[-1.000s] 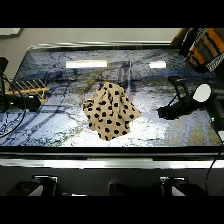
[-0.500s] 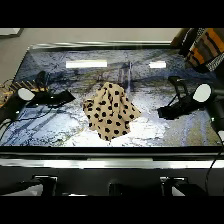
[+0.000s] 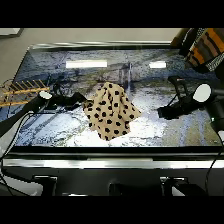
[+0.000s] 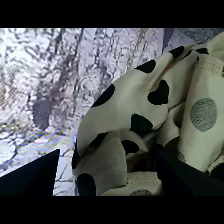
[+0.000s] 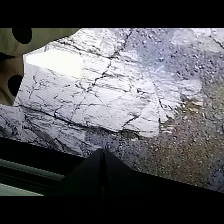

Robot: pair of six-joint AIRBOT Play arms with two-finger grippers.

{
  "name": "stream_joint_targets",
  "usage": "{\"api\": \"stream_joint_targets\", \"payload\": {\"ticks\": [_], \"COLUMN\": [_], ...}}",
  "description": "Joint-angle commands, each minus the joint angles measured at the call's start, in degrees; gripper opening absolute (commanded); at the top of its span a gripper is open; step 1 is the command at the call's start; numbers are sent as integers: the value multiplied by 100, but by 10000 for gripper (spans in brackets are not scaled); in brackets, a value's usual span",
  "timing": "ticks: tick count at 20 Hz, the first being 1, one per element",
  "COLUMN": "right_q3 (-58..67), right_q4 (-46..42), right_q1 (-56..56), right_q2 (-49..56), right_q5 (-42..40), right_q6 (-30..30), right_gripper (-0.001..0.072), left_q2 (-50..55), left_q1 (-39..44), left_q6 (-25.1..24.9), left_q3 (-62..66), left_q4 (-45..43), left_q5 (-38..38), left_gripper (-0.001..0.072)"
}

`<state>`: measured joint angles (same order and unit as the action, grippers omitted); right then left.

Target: Fold the clothes and pants, and hang the long-sleeved shirts on hangers.

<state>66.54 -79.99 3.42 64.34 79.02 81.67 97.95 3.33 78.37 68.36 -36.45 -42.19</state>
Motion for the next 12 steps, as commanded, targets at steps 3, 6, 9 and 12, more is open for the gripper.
{"api": "stream_joint_targets", "payload": {"ticks": [3,6,9,12], "right_q3": [-2,-2,-391,-1360], "right_q4": [11,160,892,2140], "right_q1": [4,4,4,7], "right_q2": [-4,-2,2,70], "right_q5": [76,201,24,-822], "right_q6": [295,1099,1220,944], "right_gripper": [20,31,422,618], "left_q2": [138,136,131,131], "left_q1": [216,216,179,127], "left_q6": [-42,-85,-87,-87], "left_q3": [28,31,31,31], "left_q4": [157,157,155,155], "left_q5": [-37,-127,-304,-387], "left_gripper": [591,20,19,19]}}
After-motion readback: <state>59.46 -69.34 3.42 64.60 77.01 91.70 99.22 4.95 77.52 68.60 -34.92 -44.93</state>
